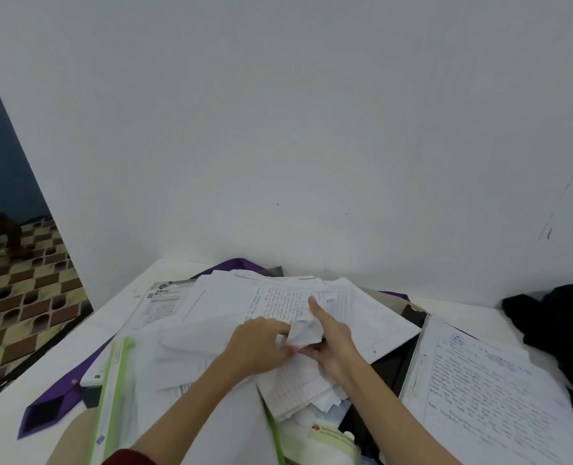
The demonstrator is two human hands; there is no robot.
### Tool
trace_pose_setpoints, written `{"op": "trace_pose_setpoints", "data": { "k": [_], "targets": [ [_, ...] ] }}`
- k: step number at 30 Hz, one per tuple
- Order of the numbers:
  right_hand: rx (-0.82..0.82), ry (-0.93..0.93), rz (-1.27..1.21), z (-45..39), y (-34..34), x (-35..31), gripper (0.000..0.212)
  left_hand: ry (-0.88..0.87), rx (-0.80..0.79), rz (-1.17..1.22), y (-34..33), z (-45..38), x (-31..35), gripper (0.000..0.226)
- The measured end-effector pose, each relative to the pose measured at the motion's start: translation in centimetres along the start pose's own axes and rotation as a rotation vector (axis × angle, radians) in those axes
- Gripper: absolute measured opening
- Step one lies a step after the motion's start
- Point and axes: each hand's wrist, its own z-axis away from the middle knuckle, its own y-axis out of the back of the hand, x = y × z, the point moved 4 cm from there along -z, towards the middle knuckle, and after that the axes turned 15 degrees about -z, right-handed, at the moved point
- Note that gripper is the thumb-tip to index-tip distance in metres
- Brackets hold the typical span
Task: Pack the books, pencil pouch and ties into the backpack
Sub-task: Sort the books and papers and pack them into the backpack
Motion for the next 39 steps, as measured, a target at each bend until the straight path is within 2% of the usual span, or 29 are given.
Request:
{"op": "trace_pose_setpoints", "data": {
  "k": [3,5,10,14,20,24,26,28,29,31,34,37,39],
  "targets": [
    [-0.160,-0.010,-0.151,0.8,-1.0,0.2,0.055,0.018,-0.221,0.276,-0.1,-0.4,-1.4,0.039],
    [-0.216,-0.010,-0.246,1.2,-1.3,1.2,0.056,0.031,-0.310,0.456,-0.5,-0.4,-2.0,0.043],
    [0.133,0.070,-0.352,0.8,-1.1,2.7,0.036,0.250,-0.172,0.878,-1.6,0.2,-3.6,0.042],
    [0.263,0.151,-0.268,0.6,-2.0,2.3,0.033,0.330,-0.072,0.993,-1.3,0.5,-4.0,0.030],
    [0.336,0.307,-0.205,3.6,1.7,-3.9,0.028,0.271,0.066,0.892,1.8,0.2,-3.7,0.026],
    [0.358,0.429,-0.414,7.3,8.1,-9.2,0.020,0.212,0.101,0.839,2.7,-1.2,-2.0,0.025],
    [0.360,0.397,-0.434,8.2,10.9,-10.1,0.032,0.181,0.064,0.797,2.2,-2.5,-0.4,0.020],
    [0.388,0.360,-0.299,8.1,13.3,-10.0,0.046,0.117,-0.015,0.717,1.1,-3.9,1.7,0.014],
    [0.403,0.345,-0.232,8.1,14.0,-9.7,0.047,0.079,-0.066,0.653,0.5,-4.7,2.7,0.018],
    [0.430,0.298,-0.137,7.6,16.1,-9.4,0.045,0.007,-0.150,0.509,-0.6,-6.1,5.1,0.034],
    [0.428,0.166,-0.084,7.3,17.8,-9.5,0.037,-0.007,-0.220,0.372,-1.8,-7.4,7.1,0.054],
    [0.419,0.113,-0.043,7.2,18.4,-10.1,0.039,0.032,-0.308,0.254,-2.7,-8.1,7.6,0.063],
    [0.417,0.143,-0.070,7.2,18.5,-10.3,0.031,0.058,-0.286,0.109,-2.6,-8.4,7.4,0.061]
  ]
}}
